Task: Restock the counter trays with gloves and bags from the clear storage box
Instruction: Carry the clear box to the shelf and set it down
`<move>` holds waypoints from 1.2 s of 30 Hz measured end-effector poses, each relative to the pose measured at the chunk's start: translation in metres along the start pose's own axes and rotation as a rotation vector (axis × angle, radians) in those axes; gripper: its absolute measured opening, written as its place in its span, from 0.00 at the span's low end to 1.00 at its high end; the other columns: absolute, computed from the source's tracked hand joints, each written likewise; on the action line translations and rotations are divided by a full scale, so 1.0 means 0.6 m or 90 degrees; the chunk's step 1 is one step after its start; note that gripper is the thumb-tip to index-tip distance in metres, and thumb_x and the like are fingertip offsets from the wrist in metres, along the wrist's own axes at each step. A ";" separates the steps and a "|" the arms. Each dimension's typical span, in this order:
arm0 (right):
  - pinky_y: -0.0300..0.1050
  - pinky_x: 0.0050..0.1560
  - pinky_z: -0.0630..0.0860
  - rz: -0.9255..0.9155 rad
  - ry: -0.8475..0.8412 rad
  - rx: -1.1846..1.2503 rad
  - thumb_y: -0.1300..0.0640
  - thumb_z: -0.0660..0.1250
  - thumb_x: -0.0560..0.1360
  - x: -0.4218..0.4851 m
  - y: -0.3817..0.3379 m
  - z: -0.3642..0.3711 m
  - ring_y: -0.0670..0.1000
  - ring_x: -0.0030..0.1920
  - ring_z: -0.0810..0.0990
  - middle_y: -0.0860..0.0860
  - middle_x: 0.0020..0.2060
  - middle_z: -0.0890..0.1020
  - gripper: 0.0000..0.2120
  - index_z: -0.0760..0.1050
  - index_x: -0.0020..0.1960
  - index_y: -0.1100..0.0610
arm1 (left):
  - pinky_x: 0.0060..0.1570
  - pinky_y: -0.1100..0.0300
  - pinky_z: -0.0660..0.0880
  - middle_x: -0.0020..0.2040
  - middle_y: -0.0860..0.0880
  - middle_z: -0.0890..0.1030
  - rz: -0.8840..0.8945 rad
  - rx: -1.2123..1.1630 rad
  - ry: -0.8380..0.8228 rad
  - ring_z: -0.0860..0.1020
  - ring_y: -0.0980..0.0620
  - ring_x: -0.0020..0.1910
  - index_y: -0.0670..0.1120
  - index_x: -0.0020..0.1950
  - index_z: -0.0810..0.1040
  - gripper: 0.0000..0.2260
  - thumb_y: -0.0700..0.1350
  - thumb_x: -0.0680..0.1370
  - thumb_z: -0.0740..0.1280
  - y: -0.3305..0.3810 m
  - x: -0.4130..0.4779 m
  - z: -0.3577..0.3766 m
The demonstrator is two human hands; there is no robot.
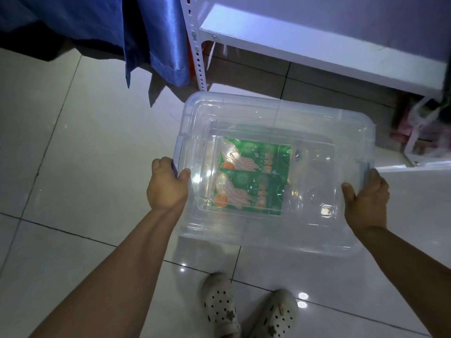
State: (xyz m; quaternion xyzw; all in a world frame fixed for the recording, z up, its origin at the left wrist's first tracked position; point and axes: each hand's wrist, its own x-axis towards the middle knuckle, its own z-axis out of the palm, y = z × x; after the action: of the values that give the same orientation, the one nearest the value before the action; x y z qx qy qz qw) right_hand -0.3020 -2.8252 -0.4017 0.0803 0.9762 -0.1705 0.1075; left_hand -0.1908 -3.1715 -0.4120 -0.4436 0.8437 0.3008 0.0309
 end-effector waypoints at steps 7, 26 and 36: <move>0.51 0.36 0.75 0.204 -0.109 0.219 0.58 0.62 0.77 0.039 -0.001 -0.043 0.57 0.35 0.72 0.59 0.42 0.73 0.15 0.68 0.58 0.67 | 0.35 0.57 0.66 0.41 0.42 0.72 -0.088 -0.081 -0.082 0.71 0.44 0.37 0.41 0.43 0.65 0.07 0.42 0.77 0.62 0.018 0.010 -0.014; 0.58 0.44 0.76 0.367 -0.199 0.524 0.56 0.62 0.78 -0.045 -0.024 -0.487 0.64 0.49 0.80 0.61 0.51 0.79 0.14 0.71 0.58 0.65 | 0.43 0.50 0.68 0.52 0.37 0.76 0.131 0.037 -0.066 0.74 0.37 0.45 0.40 0.53 0.71 0.08 0.43 0.78 0.59 0.430 -0.042 -0.300; 0.61 0.48 0.75 0.458 -0.069 0.708 0.58 0.62 0.78 -0.024 -0.060 -0.489 0.62 0.48 0.80 0.61 0.52 0.79 0.12 0.69 0.59 0.62 | 0.53 0.46 0.71 0.62 0.39 0.74 0.382 0.105 -0.125 0.73 0.37 0.57 0.43 0.64 0.68 0.17 0.42 0.76 0.62 0.600 0.070 -0.297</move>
State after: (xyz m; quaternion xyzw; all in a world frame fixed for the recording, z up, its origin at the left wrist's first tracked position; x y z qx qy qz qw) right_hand -0.3484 -2.7578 -0.1174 0.4357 0.6484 -0.6063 0.1490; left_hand -0.4540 -3.1443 -0.1072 -0.1399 0.9513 0.2687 0.0578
